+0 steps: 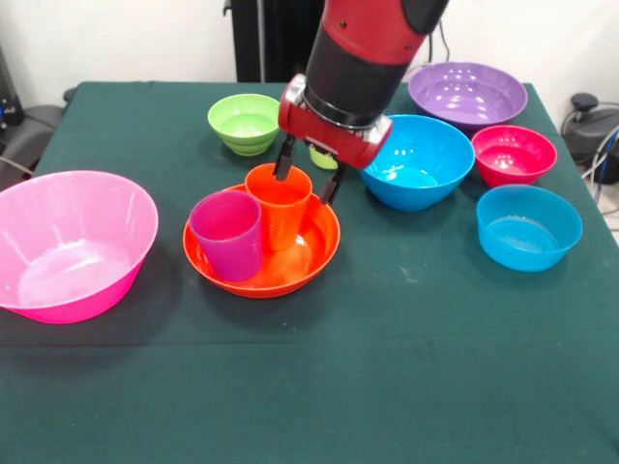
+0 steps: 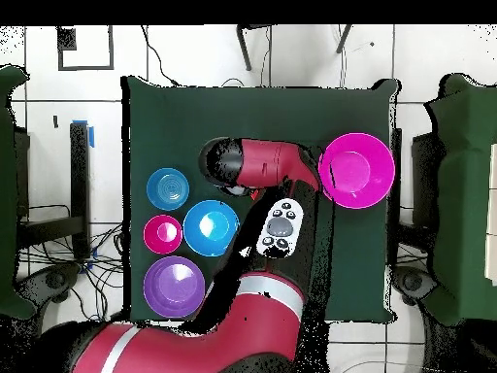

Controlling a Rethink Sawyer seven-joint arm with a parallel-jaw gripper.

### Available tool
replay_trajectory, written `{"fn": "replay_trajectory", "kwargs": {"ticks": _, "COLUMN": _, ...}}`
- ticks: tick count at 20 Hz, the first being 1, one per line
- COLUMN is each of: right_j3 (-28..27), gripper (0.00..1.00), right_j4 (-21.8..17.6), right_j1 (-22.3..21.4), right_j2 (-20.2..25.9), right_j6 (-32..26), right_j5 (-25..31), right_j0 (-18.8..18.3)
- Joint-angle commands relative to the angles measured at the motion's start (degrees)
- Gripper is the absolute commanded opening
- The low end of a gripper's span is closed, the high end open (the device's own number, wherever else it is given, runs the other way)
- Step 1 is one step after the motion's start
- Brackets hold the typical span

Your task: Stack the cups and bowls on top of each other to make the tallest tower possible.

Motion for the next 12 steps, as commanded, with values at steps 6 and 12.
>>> {"fn": "replay_trajectory", "kwargs": {"ticks": 6, "right_j3": 2.4, "gripper": 1.00, "right_j4": 3.9, "right_j1": -0.2, "right_j2": 2.6, "right_j6": 12.4, "right_j5": 4.8, "right_j0": 3.4}}
{"fn": "replay_trajectory", "kwargs": {"ticks": 12, "right_j3": 5.0, "gripper": 1.00, "right_j4": 6.7, "right_j1": -0.7, "right_j2": 2.0, "right_j6": 13.7, "right_j5": 3.5, "right_j0": 4.8}}
